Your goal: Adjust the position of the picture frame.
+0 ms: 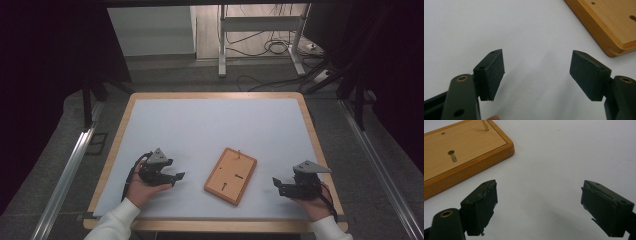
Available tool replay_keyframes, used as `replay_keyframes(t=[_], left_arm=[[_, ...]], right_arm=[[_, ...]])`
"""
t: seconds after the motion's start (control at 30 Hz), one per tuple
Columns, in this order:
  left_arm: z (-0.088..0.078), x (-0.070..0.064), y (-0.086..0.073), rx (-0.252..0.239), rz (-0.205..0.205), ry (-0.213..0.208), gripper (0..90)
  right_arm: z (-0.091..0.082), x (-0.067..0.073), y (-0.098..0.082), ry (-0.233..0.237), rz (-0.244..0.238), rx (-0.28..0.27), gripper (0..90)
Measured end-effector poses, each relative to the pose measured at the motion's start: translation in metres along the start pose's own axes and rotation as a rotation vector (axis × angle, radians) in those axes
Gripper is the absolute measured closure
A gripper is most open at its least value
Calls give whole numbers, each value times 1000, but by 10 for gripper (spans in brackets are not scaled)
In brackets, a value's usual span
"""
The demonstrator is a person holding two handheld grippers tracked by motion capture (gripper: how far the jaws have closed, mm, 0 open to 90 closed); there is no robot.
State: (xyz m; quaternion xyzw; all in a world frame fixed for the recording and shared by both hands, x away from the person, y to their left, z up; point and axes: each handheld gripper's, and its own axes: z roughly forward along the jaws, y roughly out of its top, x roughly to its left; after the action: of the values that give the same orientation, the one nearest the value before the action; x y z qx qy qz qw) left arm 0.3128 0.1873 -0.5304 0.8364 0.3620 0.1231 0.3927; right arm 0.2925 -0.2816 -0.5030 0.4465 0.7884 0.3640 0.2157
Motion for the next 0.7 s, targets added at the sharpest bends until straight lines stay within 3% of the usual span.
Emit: replay_keyframes(t=[0.23, 0.7], left_arm=[[1, 2, -1, -2, 3, 2, 267], [1, 2, -2, 3, 12, 6, 266]], right_arm=[[7, 1, -3, 13, -6, 16, 157], [1, 1, 2, 23, -14, -2, 198]])
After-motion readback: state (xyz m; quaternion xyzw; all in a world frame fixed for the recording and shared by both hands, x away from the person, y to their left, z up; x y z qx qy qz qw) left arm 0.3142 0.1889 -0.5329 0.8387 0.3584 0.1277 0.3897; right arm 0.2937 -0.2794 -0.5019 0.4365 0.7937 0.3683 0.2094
